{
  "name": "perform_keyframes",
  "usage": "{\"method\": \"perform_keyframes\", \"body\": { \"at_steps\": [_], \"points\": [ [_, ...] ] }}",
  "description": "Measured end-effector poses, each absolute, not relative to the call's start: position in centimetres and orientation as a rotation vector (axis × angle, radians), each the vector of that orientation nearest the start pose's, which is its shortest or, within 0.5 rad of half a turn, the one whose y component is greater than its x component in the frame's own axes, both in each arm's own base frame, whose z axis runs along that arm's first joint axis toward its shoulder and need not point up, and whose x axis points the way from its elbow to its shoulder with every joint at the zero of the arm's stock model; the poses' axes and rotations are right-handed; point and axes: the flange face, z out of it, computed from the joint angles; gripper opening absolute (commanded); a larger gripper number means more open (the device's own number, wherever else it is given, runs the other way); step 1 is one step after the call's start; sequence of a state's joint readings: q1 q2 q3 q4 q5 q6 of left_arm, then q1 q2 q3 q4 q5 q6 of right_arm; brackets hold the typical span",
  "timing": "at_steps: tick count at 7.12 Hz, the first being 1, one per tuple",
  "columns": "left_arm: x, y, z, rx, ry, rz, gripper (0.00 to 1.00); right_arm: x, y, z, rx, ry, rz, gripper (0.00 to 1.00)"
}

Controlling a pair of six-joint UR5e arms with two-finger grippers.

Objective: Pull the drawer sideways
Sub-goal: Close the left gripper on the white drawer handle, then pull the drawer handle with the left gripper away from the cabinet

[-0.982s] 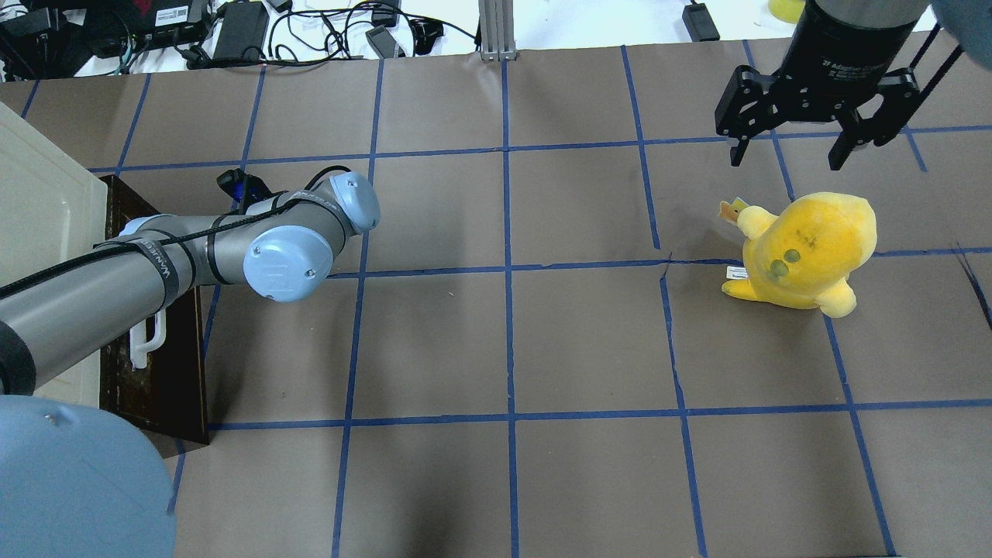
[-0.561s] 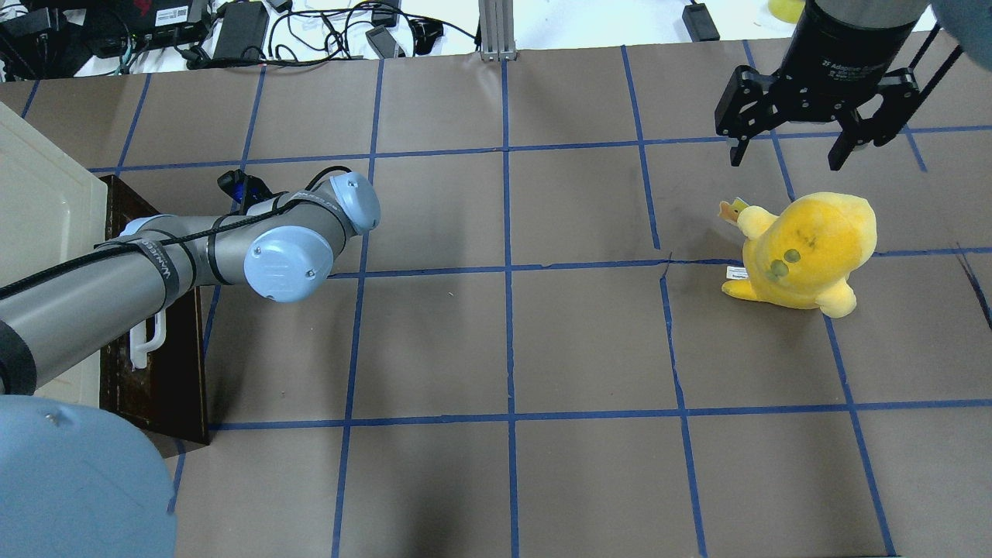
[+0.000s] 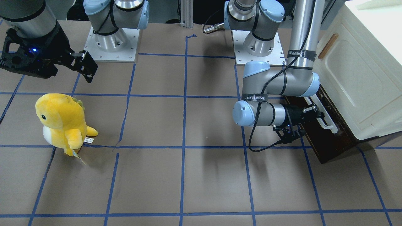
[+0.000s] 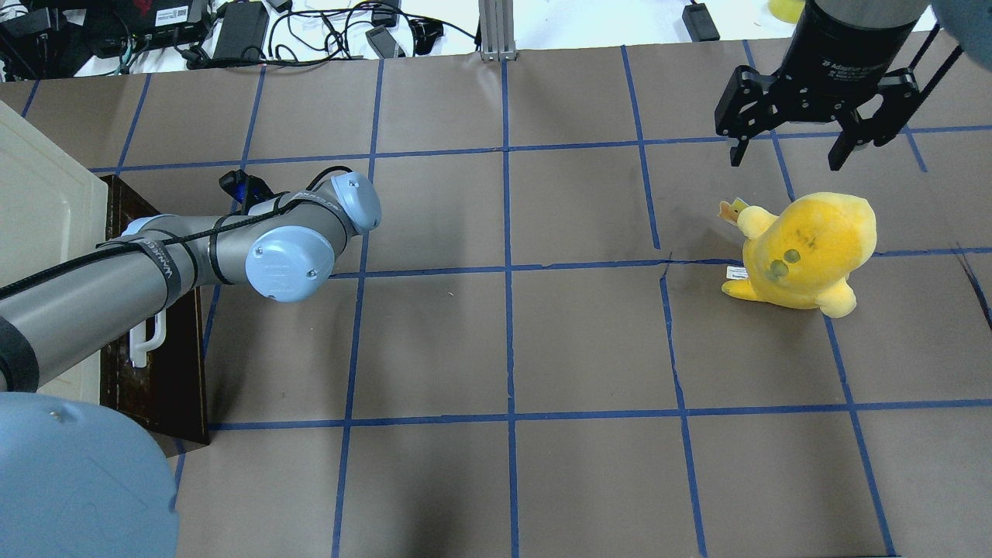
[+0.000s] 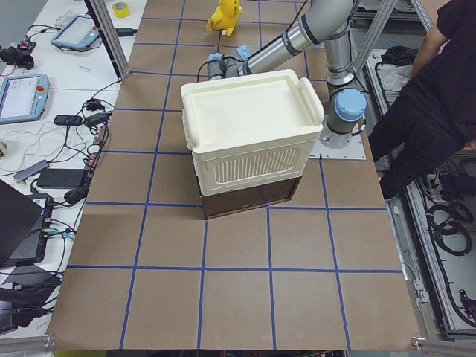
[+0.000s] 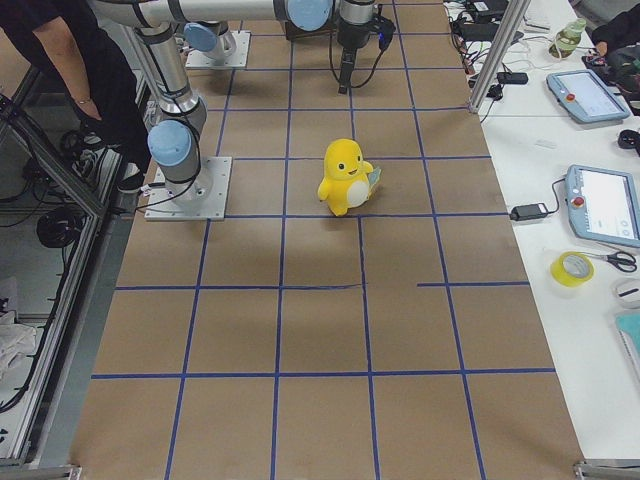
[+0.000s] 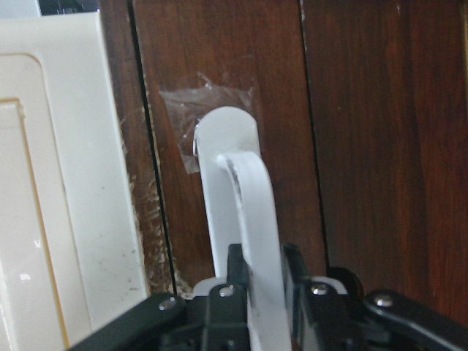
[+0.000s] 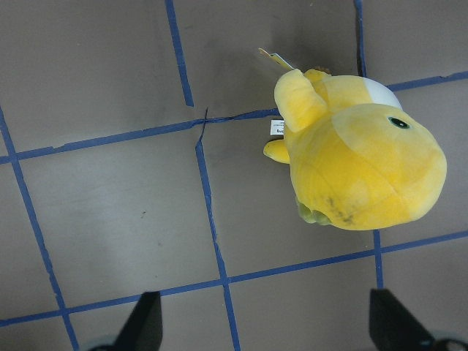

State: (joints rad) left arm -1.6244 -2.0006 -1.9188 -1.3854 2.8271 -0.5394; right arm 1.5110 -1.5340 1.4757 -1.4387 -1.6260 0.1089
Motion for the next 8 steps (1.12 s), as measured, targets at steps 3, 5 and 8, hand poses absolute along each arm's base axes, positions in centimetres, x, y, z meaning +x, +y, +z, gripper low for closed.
{"method": "perform_keyframes", "body": {
  "at_steps": [3, 5, 8],
  "points": [
    [-7.0, -52.3, 19.3, -0.039, 1.837, 0.135, 0.1, 9.8, -50.6, 50.4, 0.266, 3.185, 0.116, 1.0],
    [-8.4, -52.7, 19.9, -0.019, 1.869, 0.133, 0.1, 9.8, -50.6, 50.4, 0.267, 3.185, 0.116, 1.0],
    [-9.5, -52.7, 19.9, -0.011, 1.897, 0.132, 0.1, 9.7, -50.6, 50.4, 0.267, 3.185, 0.116, 1.0]
  ]
}}
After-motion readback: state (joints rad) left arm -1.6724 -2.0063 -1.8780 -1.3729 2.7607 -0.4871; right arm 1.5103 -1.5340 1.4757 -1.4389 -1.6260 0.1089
